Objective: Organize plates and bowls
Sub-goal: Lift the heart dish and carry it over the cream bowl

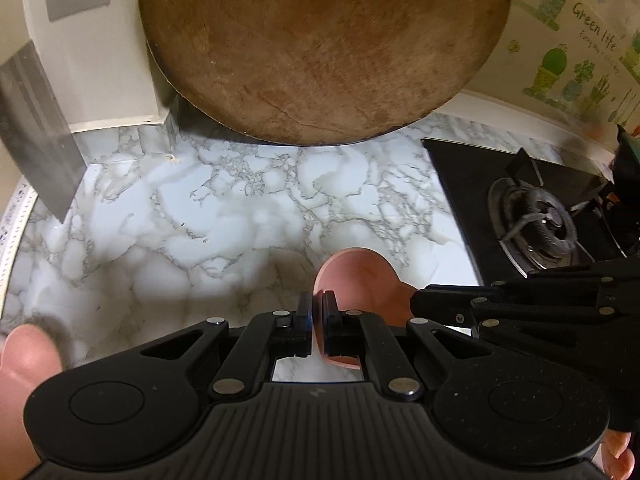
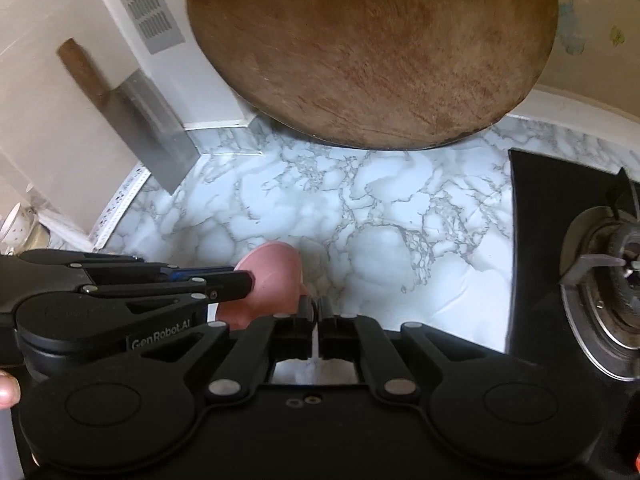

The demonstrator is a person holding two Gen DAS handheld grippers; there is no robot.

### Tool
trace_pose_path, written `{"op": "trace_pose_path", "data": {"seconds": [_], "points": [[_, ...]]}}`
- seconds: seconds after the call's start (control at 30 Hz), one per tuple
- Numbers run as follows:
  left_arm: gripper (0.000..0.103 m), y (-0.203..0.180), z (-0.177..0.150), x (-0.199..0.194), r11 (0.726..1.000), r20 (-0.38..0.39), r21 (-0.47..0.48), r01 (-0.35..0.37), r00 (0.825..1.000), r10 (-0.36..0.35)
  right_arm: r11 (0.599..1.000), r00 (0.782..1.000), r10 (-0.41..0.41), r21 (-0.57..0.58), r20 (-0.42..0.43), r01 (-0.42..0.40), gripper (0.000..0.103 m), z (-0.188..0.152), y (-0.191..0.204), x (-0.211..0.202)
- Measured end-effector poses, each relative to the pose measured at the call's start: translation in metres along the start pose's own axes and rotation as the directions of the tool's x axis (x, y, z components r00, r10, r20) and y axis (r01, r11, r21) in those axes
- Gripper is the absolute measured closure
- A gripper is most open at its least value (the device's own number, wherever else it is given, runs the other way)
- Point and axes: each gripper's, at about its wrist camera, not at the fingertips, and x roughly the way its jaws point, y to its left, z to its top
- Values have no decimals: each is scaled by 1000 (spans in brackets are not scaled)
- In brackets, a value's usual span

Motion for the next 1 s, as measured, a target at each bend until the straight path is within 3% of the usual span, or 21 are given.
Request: {"op": "trace_pose_path", "data": {"seconds": [0.4, 1.0], "points": [[99, -25, -27, -53, 1000, 29, 22, 3, 1000, -4, 999, 999, 32, -26, 12, -32, 100, -29, 8, -47], [99, -37, -81, -75, 1000, -1, -12, -12, 1000, 12, 996, 996, 73, -40, -43, -74, 100, -75, 15, -61]]}}
